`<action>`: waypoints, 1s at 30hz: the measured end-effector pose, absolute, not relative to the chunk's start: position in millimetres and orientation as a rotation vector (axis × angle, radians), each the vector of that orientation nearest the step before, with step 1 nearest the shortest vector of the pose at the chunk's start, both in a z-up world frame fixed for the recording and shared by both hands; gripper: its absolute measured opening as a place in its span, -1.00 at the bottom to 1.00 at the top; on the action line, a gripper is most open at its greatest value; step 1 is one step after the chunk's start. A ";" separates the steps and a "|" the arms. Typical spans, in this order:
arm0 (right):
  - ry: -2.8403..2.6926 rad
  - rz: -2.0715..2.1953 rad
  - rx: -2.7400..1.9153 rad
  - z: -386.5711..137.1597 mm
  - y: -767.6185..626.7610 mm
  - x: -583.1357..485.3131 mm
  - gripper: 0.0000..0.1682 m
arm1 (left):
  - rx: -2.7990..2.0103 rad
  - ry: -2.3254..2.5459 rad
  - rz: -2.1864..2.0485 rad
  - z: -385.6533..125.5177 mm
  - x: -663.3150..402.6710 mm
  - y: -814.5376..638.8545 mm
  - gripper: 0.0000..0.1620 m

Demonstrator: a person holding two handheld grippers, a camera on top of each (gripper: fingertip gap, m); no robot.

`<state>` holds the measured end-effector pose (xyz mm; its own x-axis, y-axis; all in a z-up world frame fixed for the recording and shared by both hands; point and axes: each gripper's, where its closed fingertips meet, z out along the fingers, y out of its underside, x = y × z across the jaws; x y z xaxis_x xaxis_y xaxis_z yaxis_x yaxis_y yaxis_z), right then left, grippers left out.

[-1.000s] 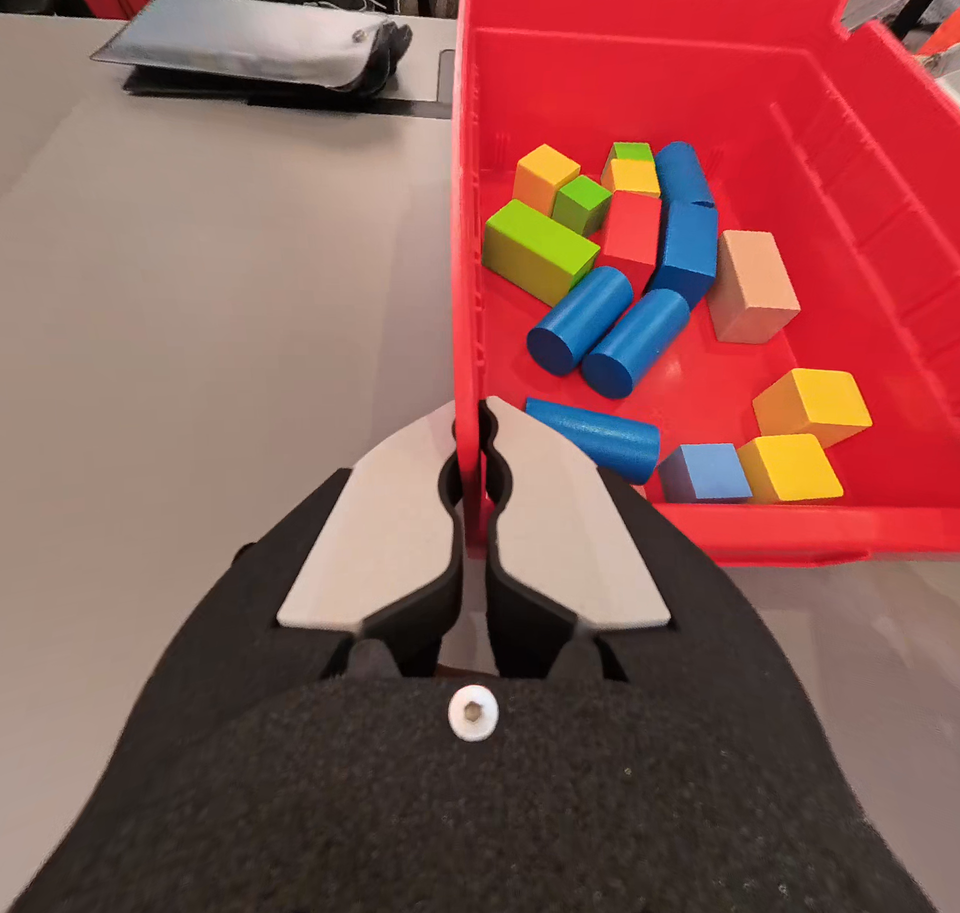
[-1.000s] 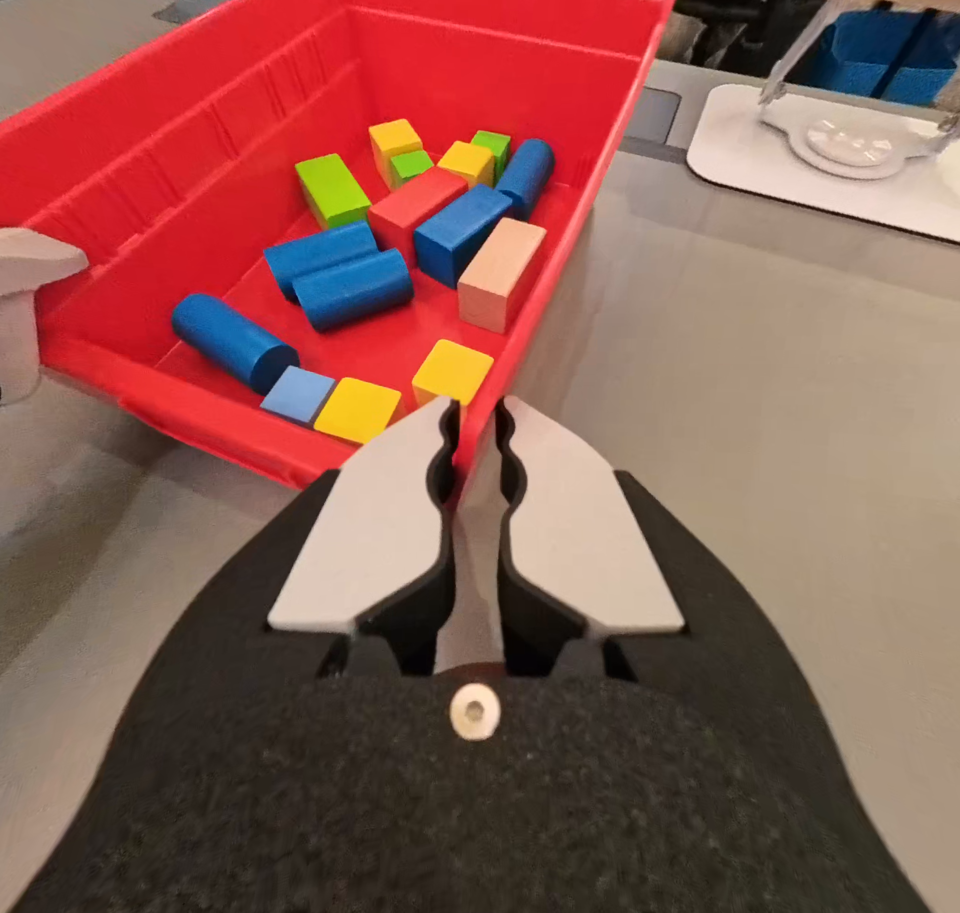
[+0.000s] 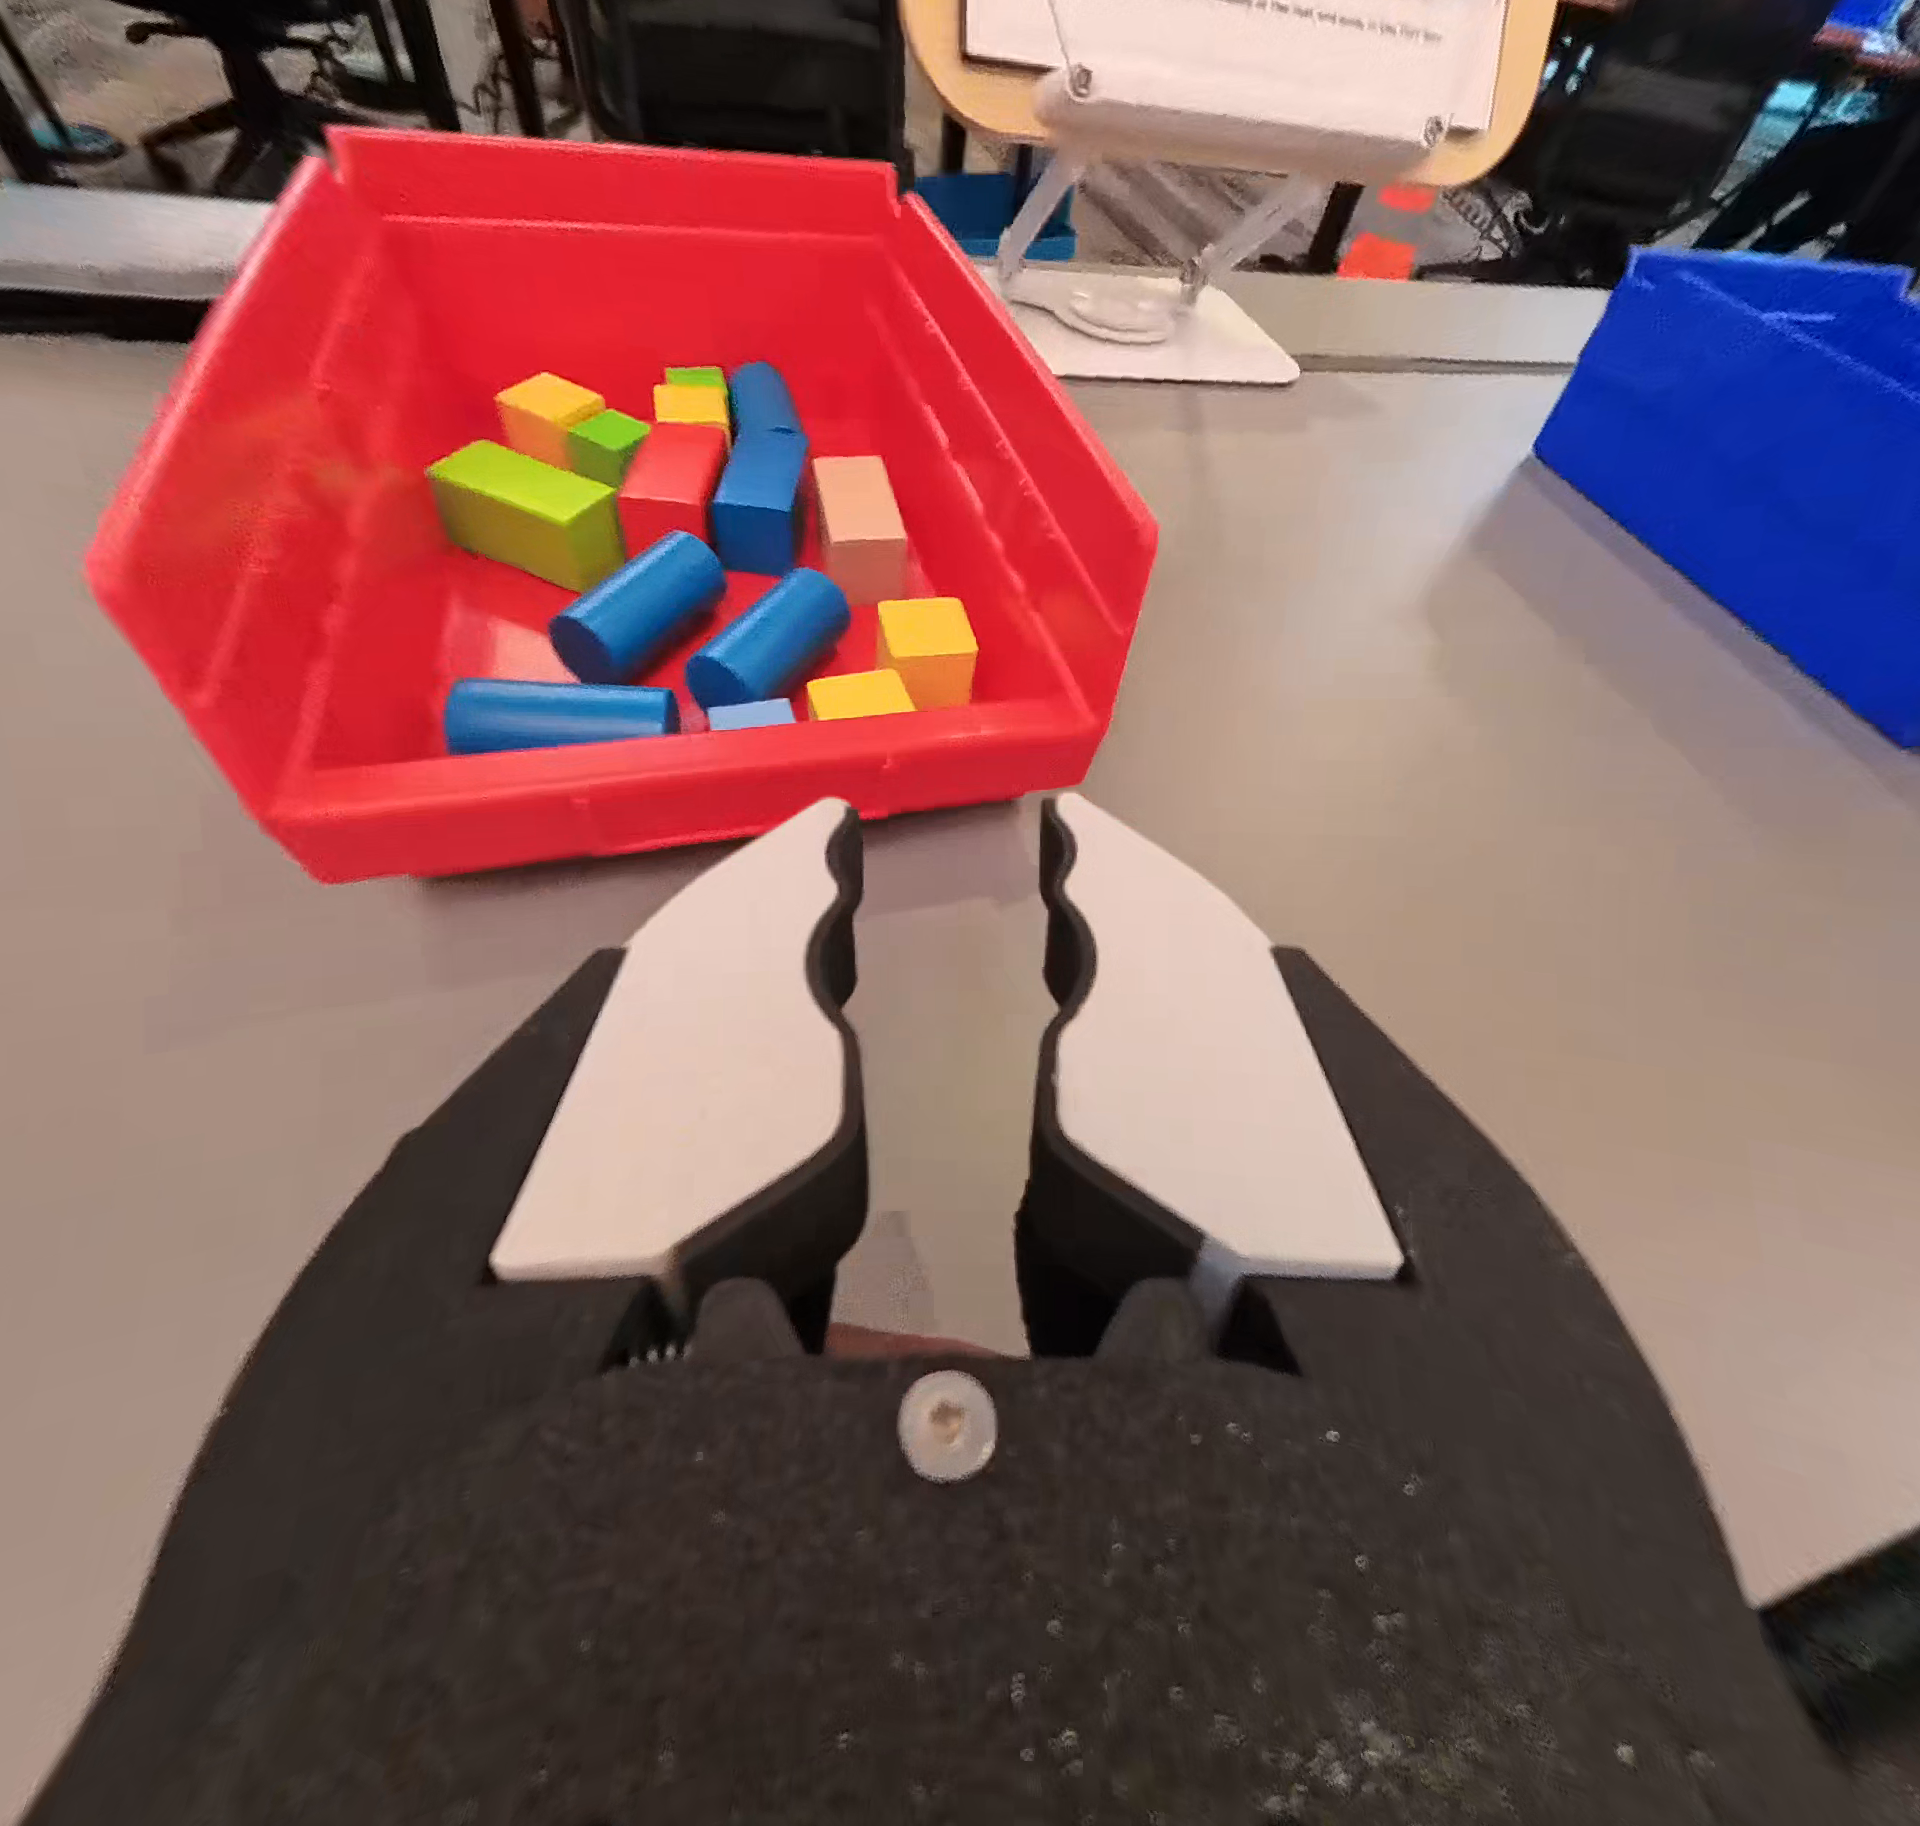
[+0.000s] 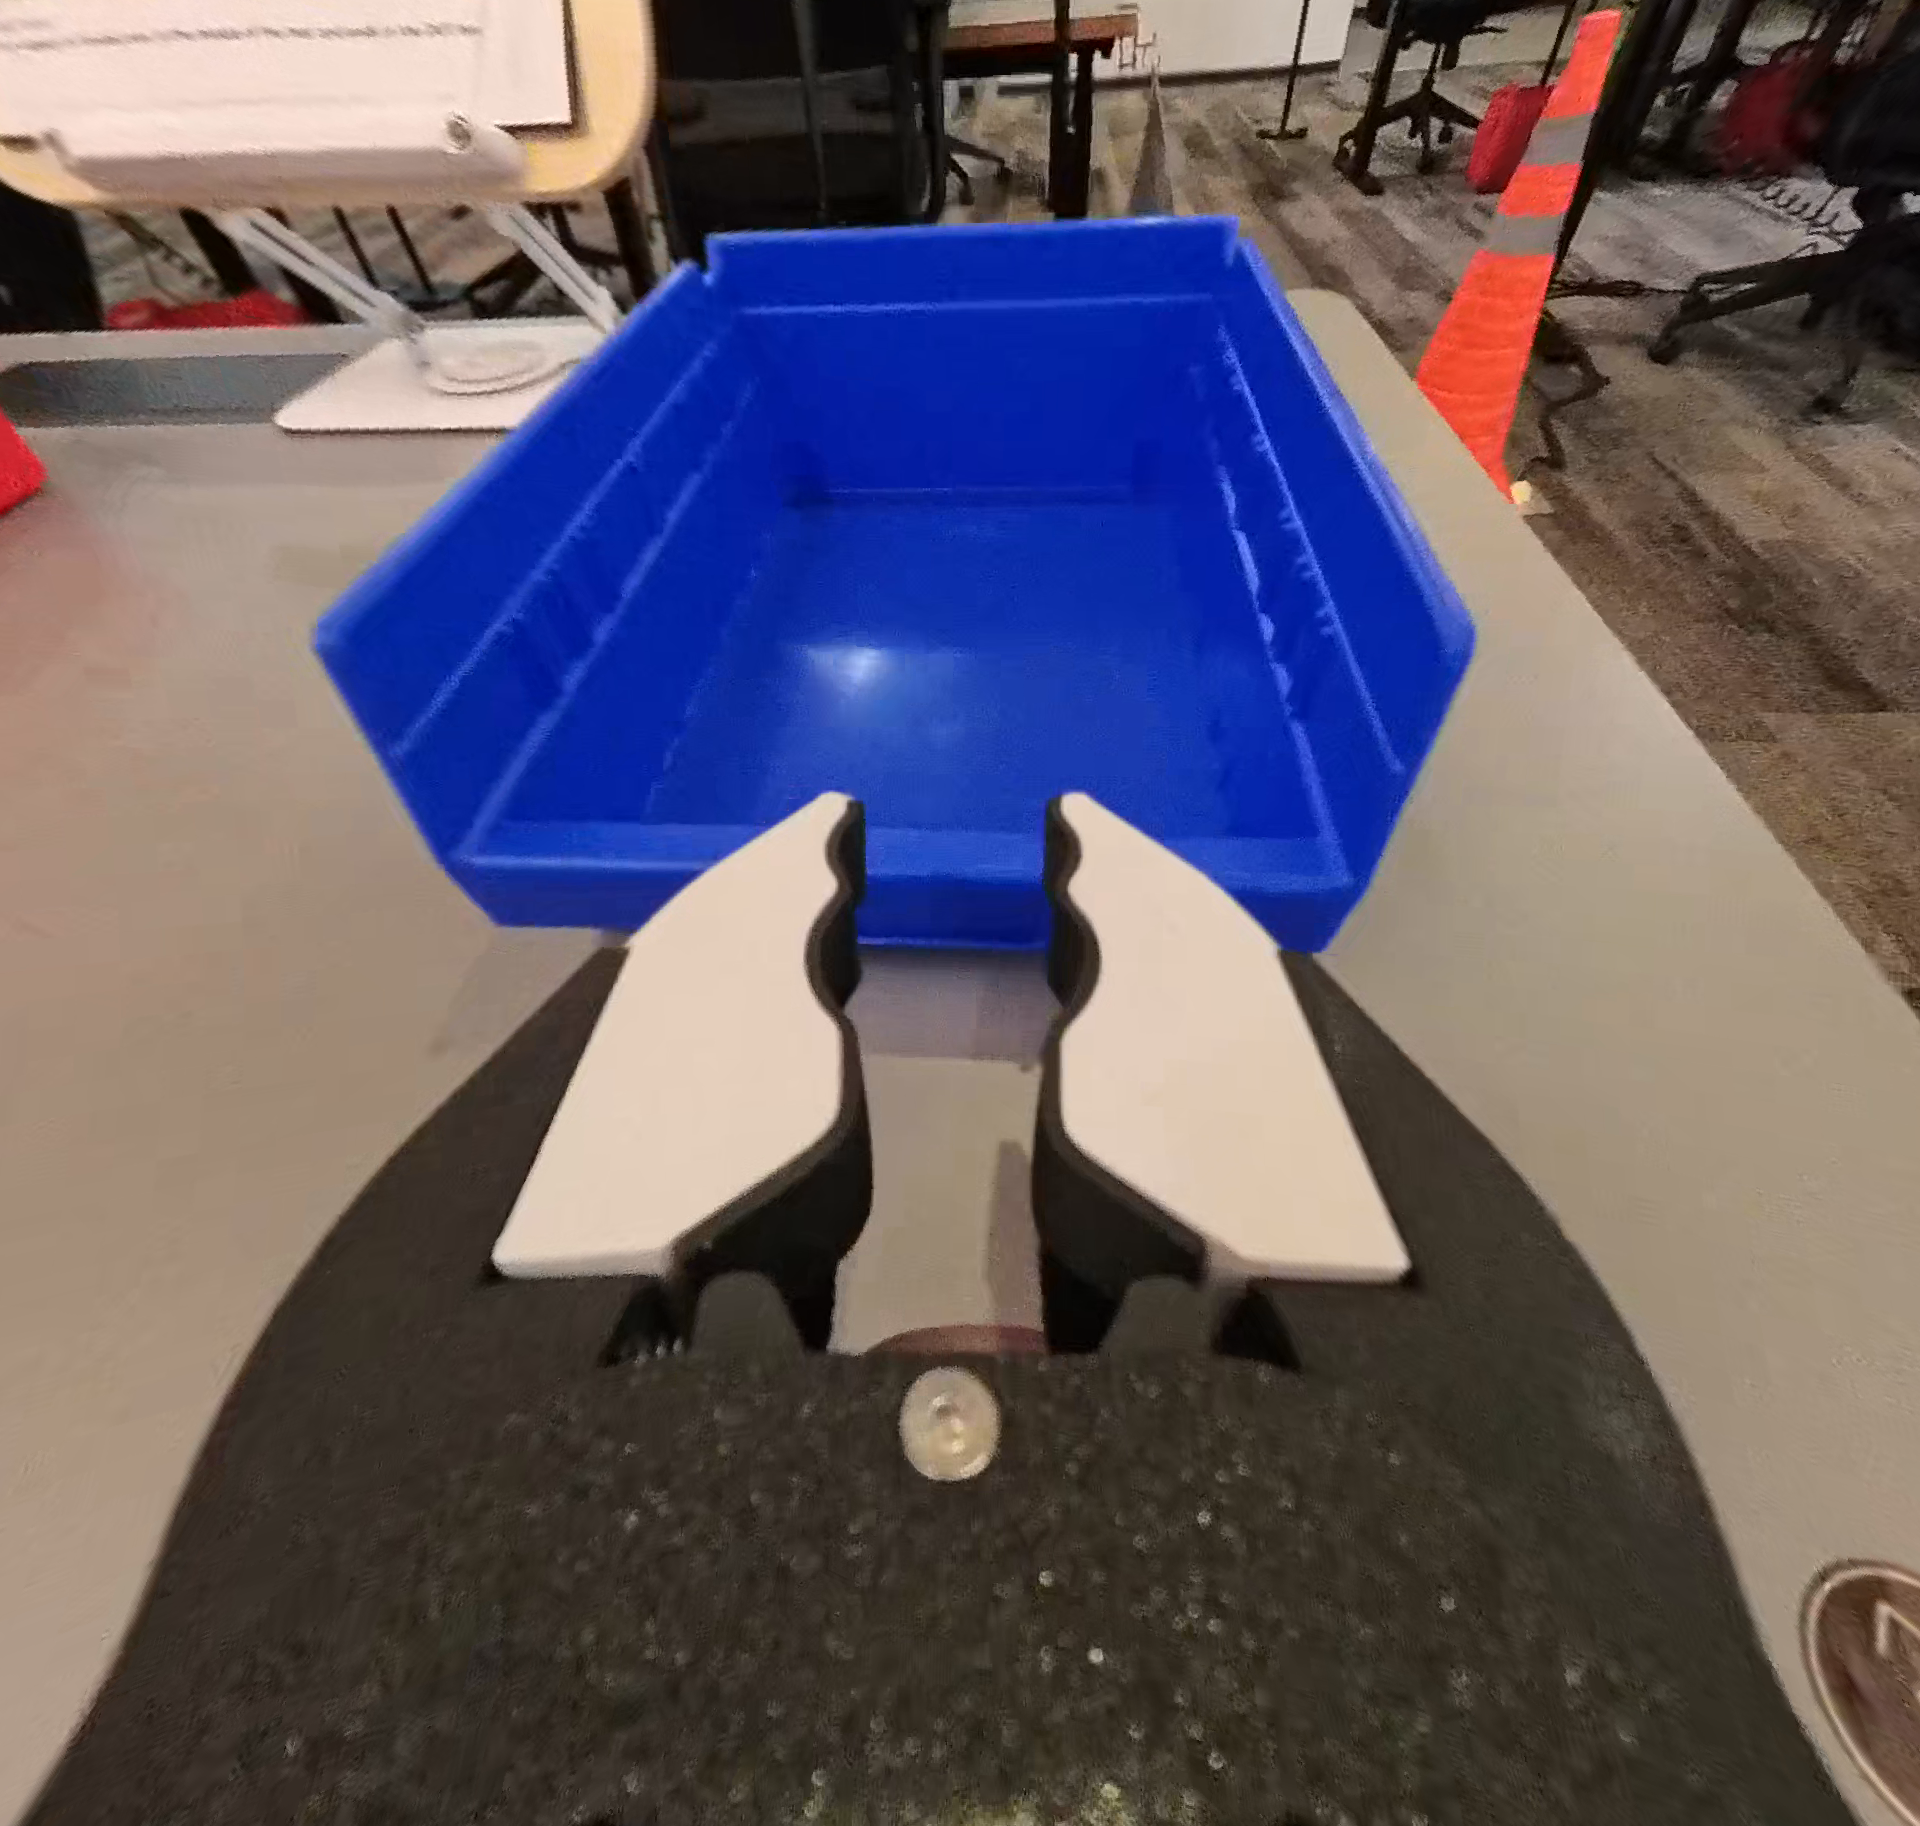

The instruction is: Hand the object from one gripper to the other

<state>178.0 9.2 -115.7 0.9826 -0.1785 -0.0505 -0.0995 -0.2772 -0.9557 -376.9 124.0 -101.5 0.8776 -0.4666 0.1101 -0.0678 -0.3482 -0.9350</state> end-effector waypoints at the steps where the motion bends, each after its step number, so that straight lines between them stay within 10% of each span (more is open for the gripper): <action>1: 0.209 -0.084 -1.868 -119.2 10.3 182.3 -0.60 | -1.904 0.405 -0.426 -106.7 -374.6 126.2 -0.61; 30: 0.189 0.040 -1.828 -113.0 20.7 153.7 -0.60 | -2.402 1.088 -0.086 -116.3 -381.0 255.9 -0.53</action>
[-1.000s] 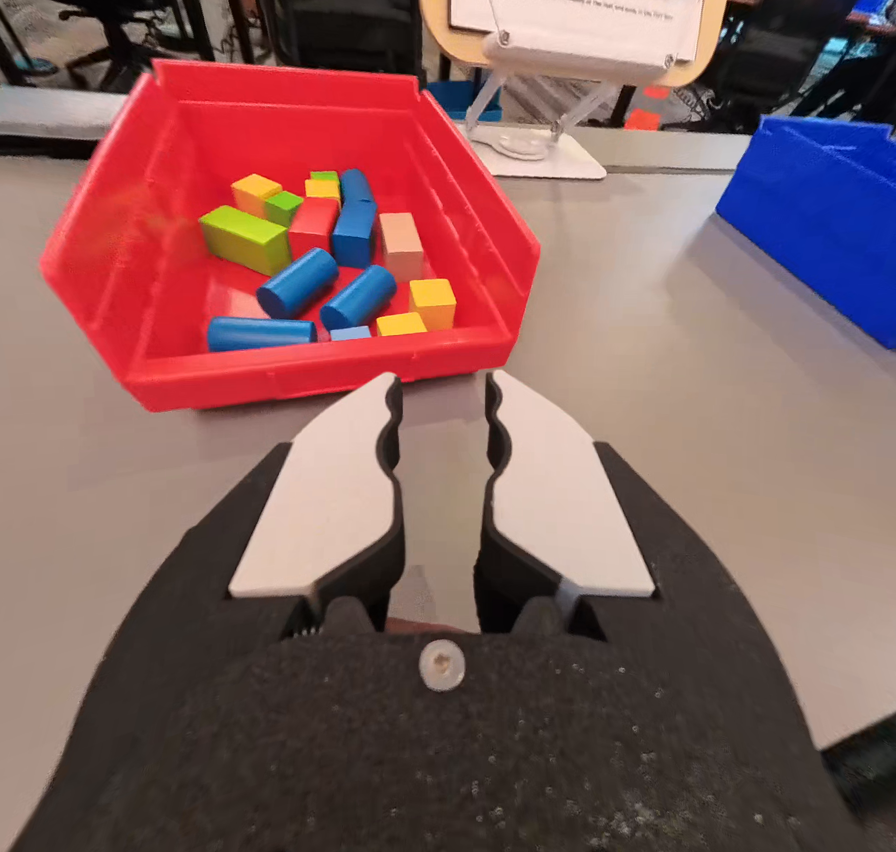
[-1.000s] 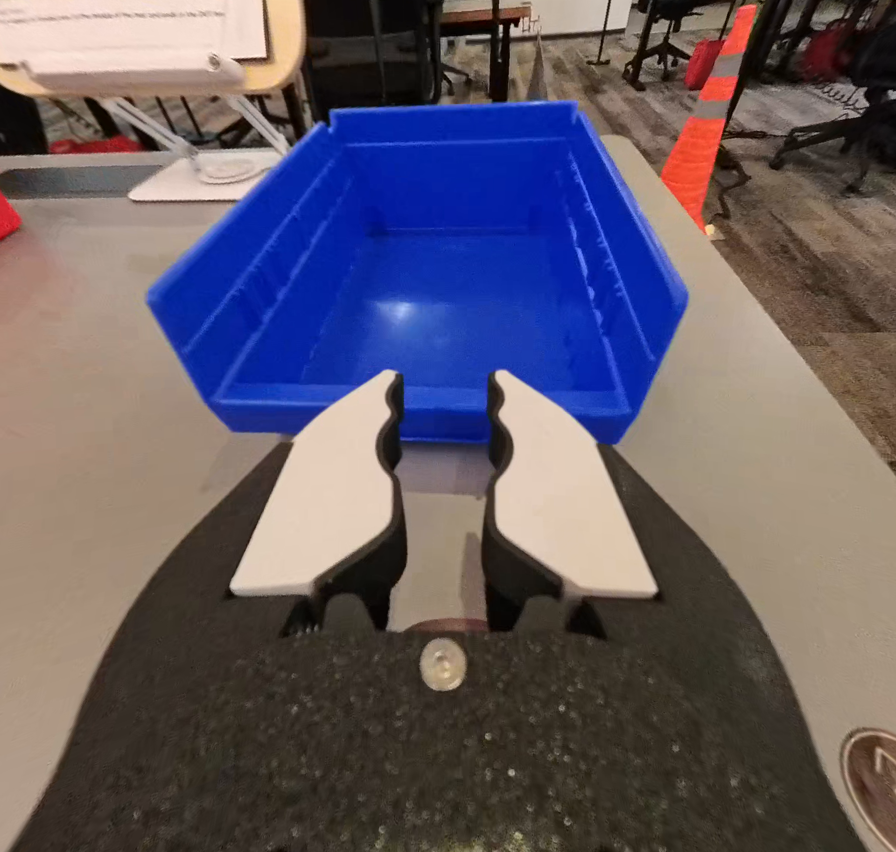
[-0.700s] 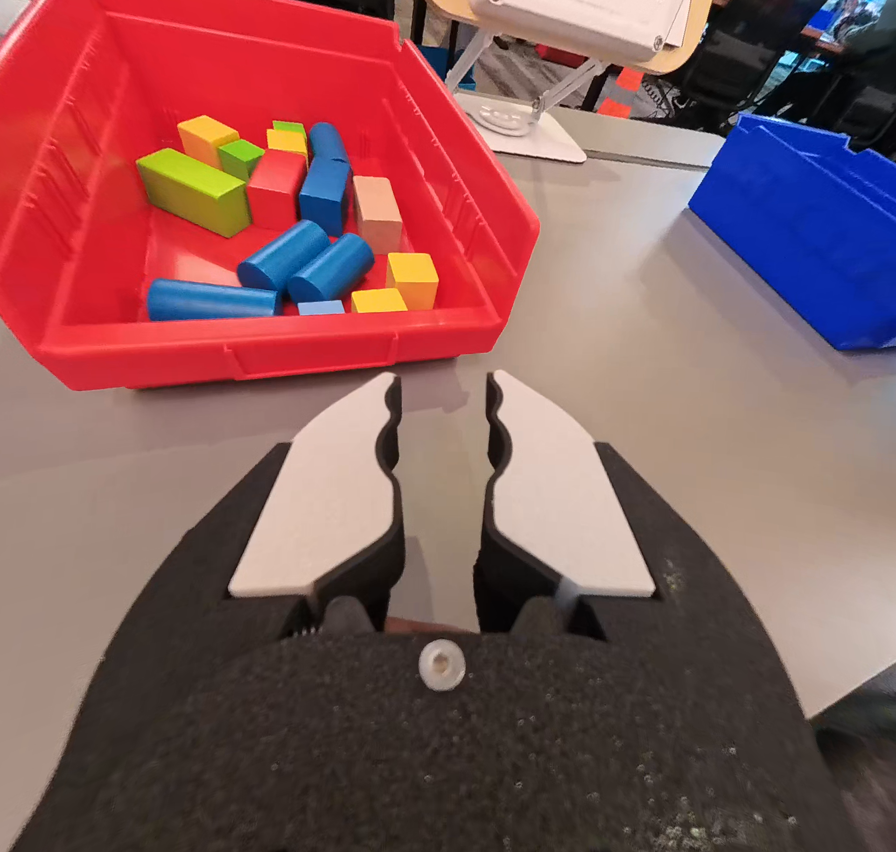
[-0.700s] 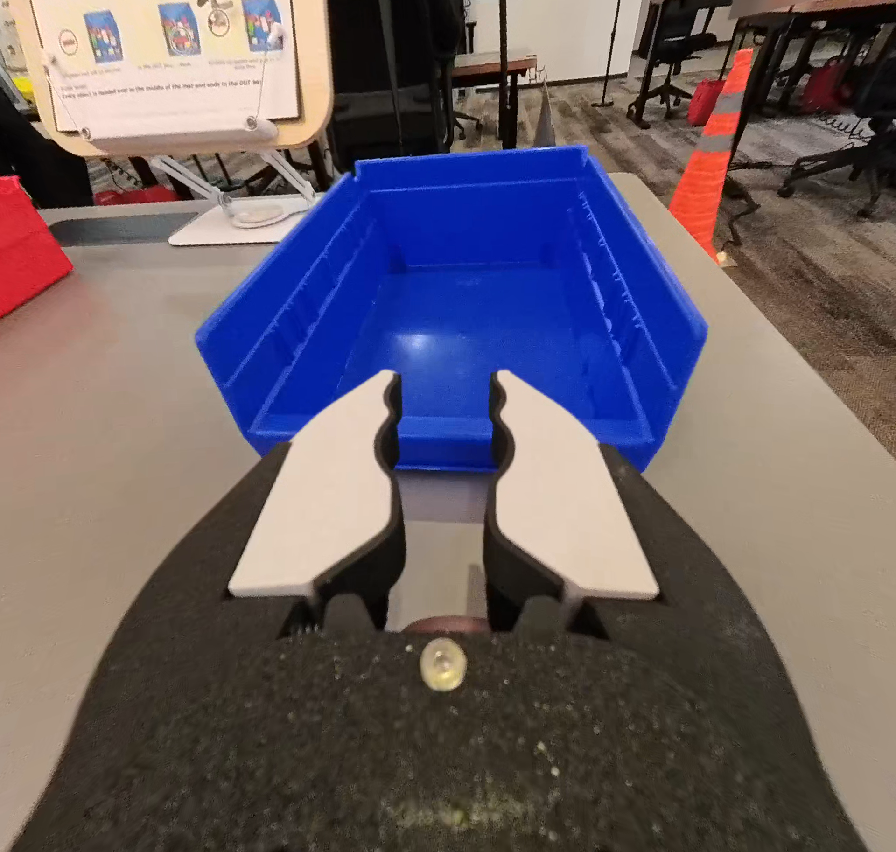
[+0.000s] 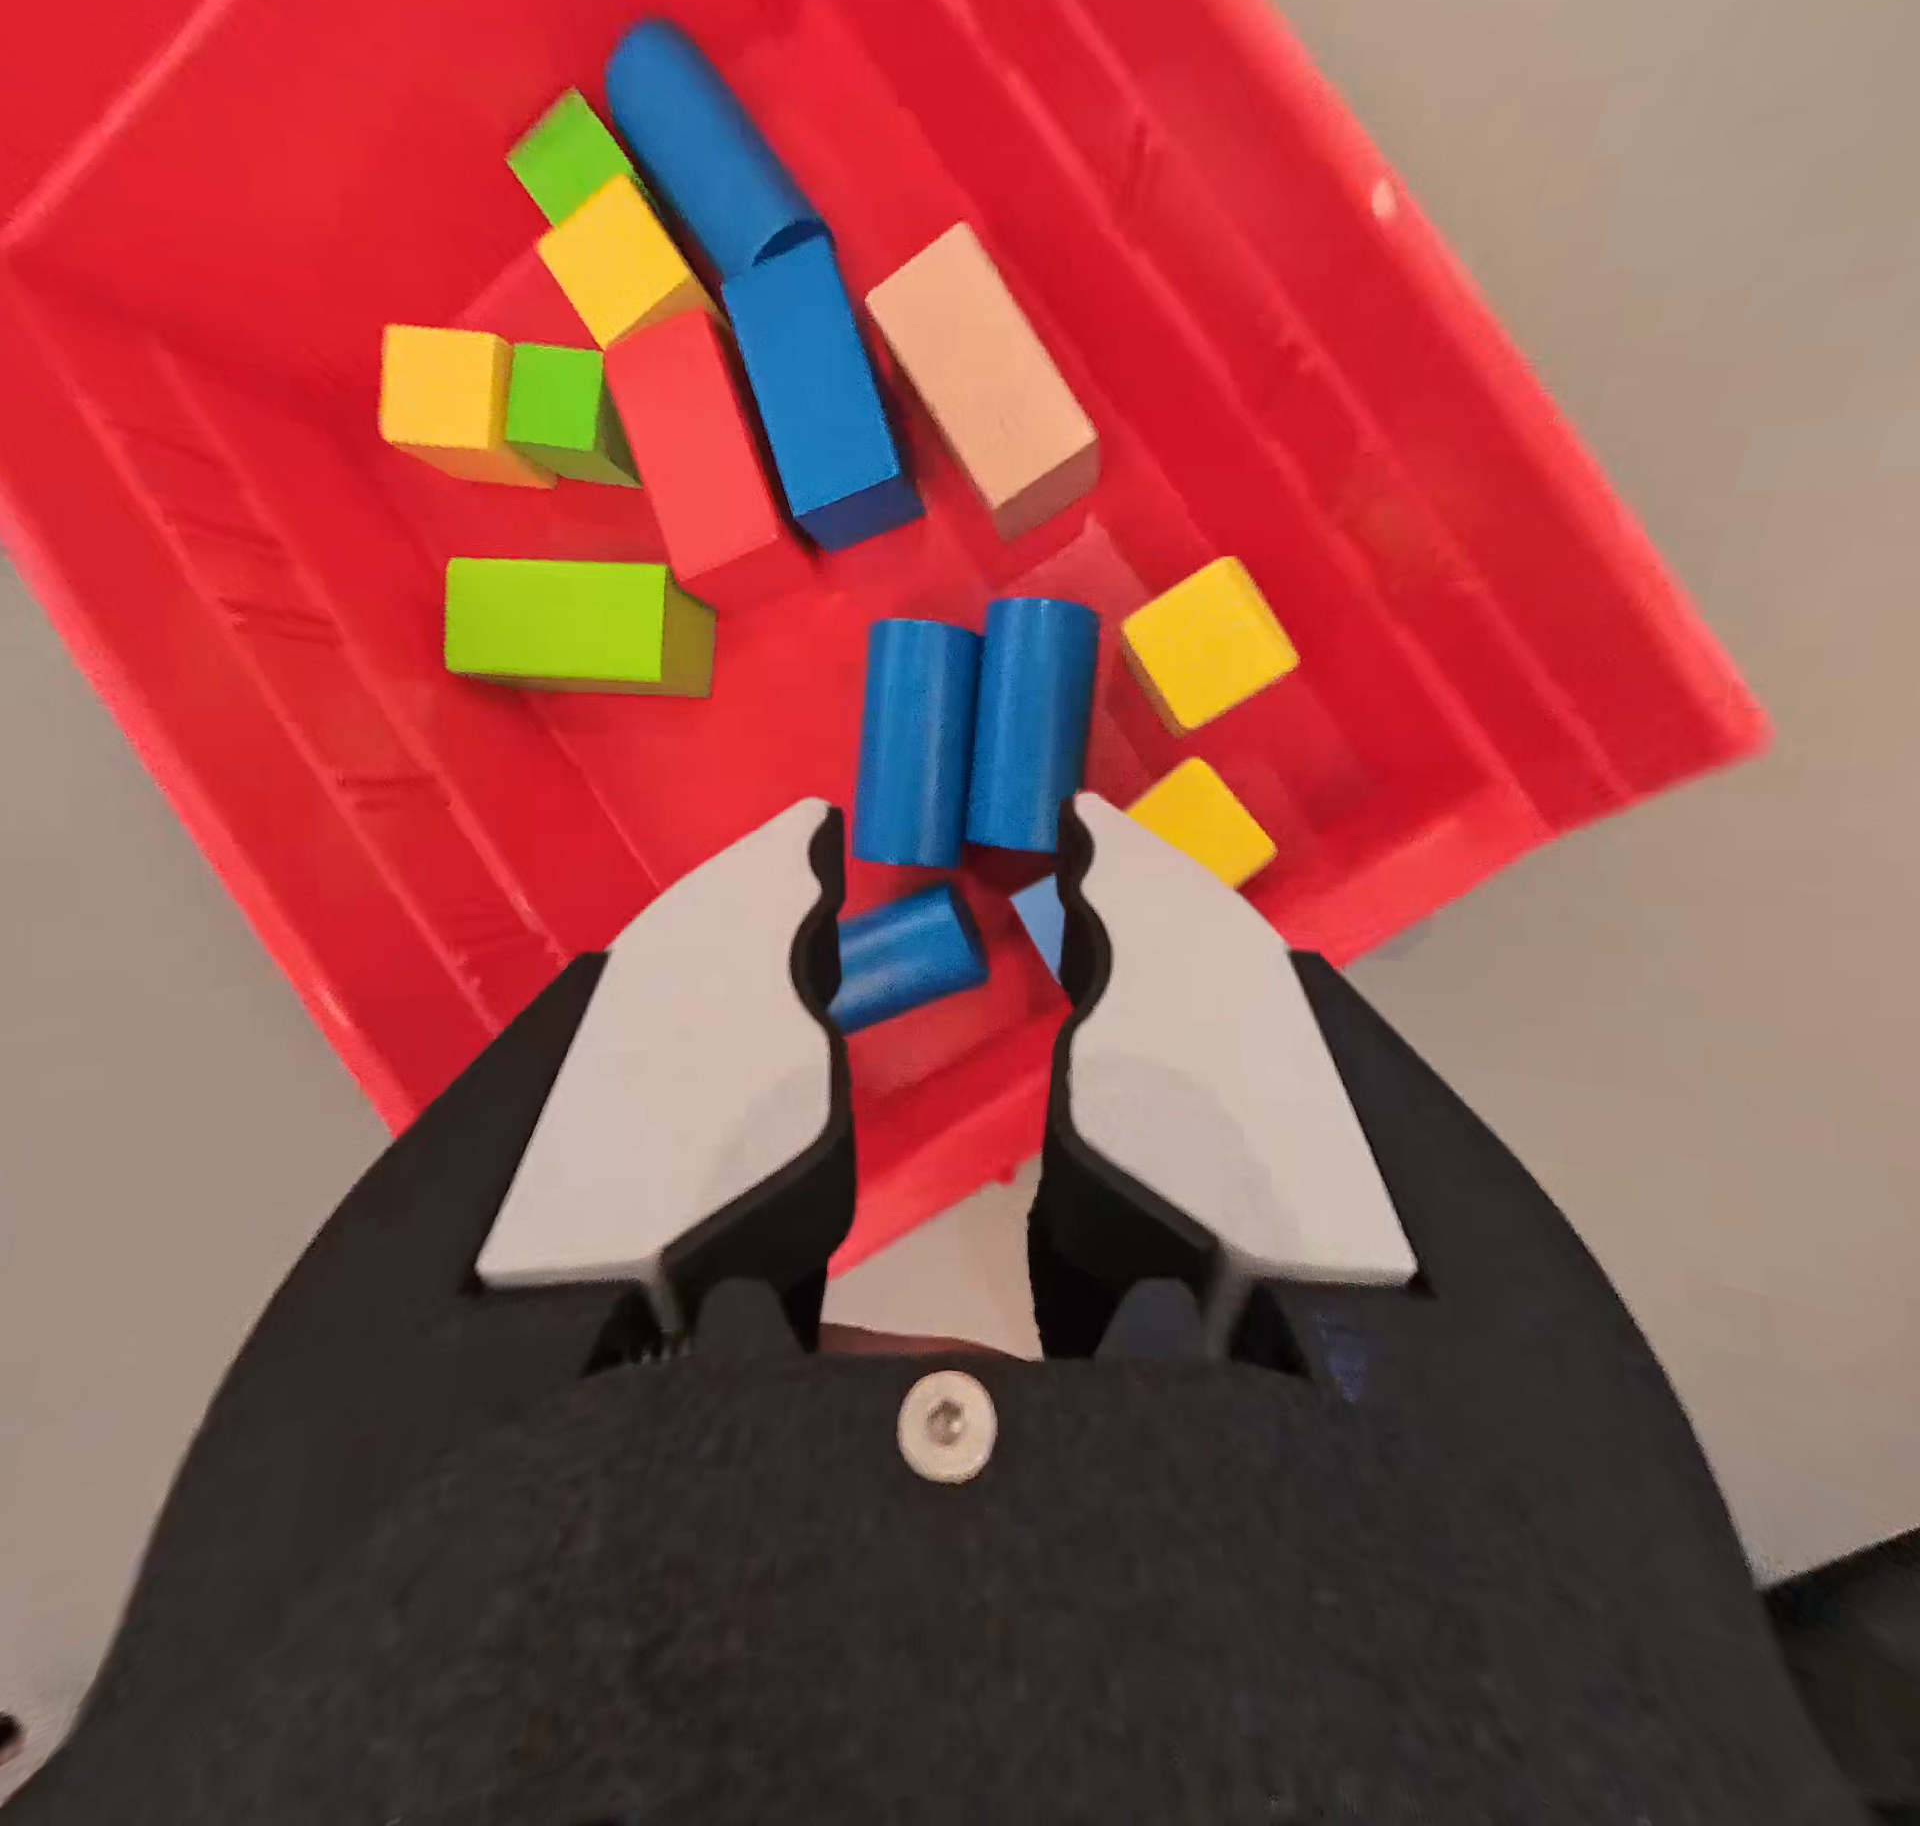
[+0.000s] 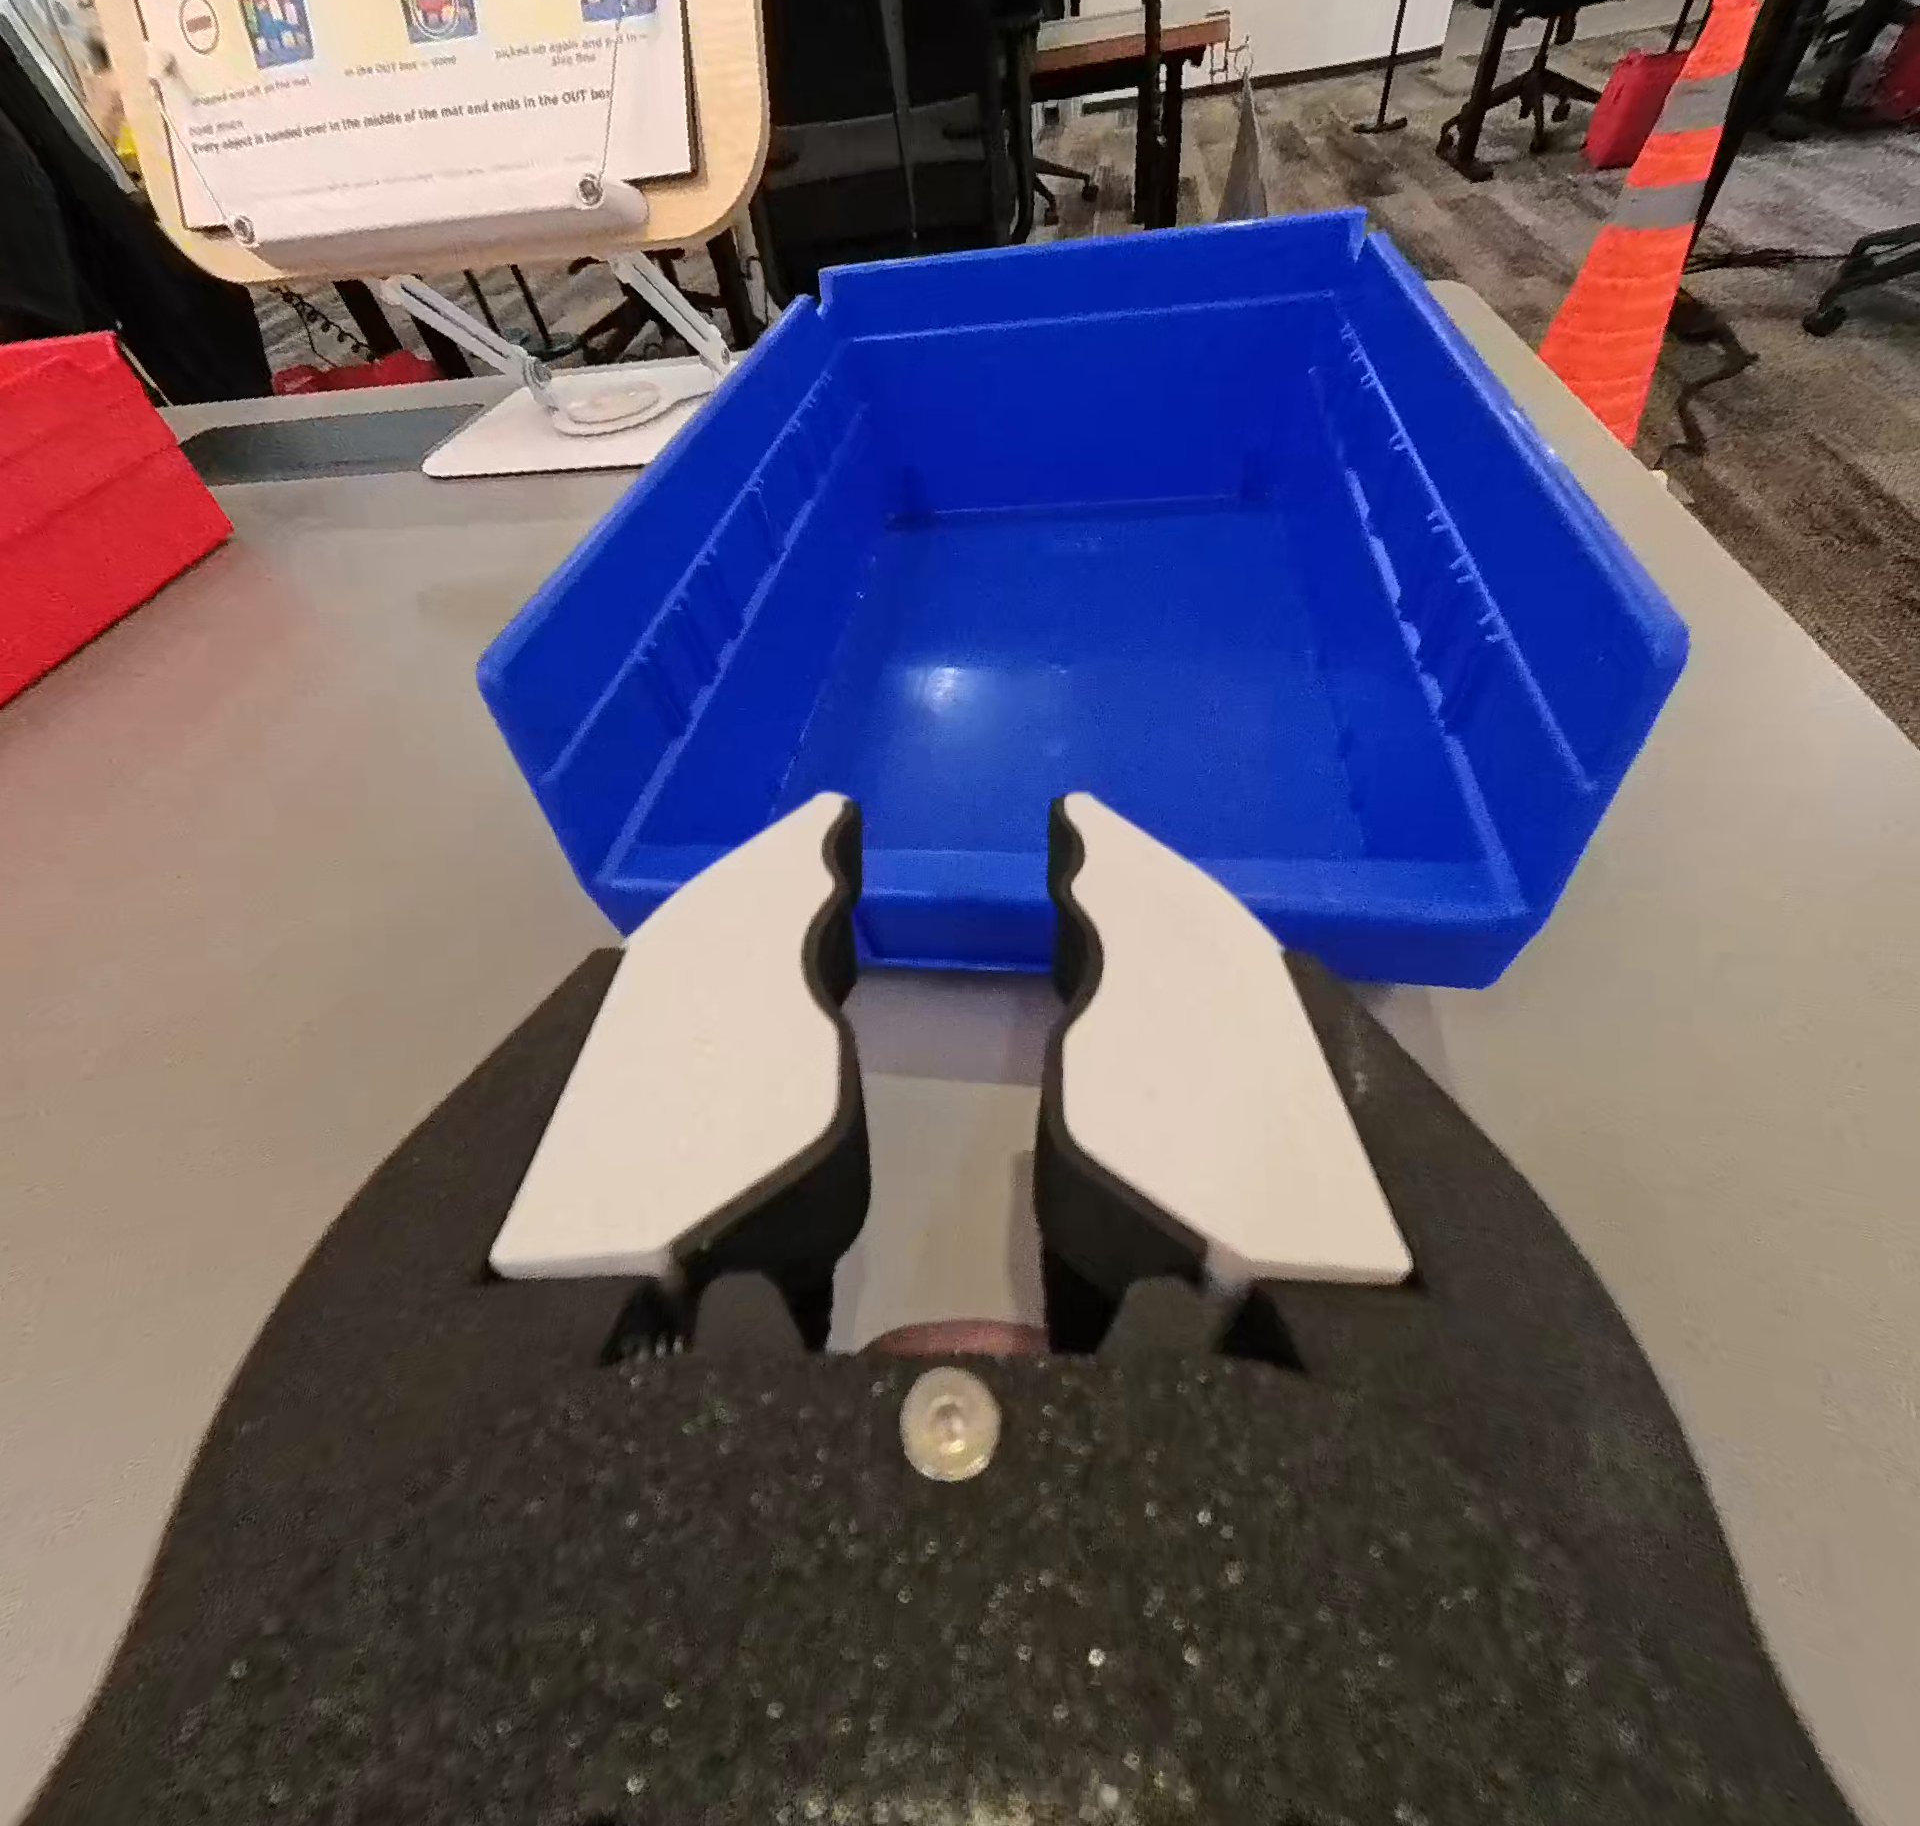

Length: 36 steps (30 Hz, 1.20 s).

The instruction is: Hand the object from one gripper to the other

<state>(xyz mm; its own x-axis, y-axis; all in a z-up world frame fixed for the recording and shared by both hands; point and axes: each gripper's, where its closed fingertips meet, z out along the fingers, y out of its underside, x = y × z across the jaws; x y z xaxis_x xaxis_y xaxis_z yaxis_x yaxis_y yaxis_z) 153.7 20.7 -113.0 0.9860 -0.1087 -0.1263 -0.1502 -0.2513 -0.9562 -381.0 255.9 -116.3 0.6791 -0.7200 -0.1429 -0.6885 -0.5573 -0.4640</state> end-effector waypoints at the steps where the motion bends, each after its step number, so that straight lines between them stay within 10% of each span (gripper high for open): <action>1: 0.191 0.044 -1.824 -112.1 21.3 154.0 -0.60 | -2.444 1.103 -0.067 -124.6 -382.3 264.0 -0.53; 20: 0.133 0.025 -1.864 -118.8 23.8 145.7 -0.60 | -2.678 1.262 0.027 -187.9 -397.1 285.7 -0.59; 36: -0.353 0.633 -1.548 -8.9 62.2 -17.3 -0.43 | -1.596 1.002 -1.260 2.2 -284.8 167.6 -0.60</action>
<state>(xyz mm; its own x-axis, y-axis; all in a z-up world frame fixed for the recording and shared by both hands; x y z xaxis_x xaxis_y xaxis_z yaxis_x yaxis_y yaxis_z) -17.3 62.2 -8.9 0.7955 0.5795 -0.1771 -0.1538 -0.0896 -0.9840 -284.8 167.6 2.2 0.1725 -0.9372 0.3030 -0.0838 -0.3205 -0.9435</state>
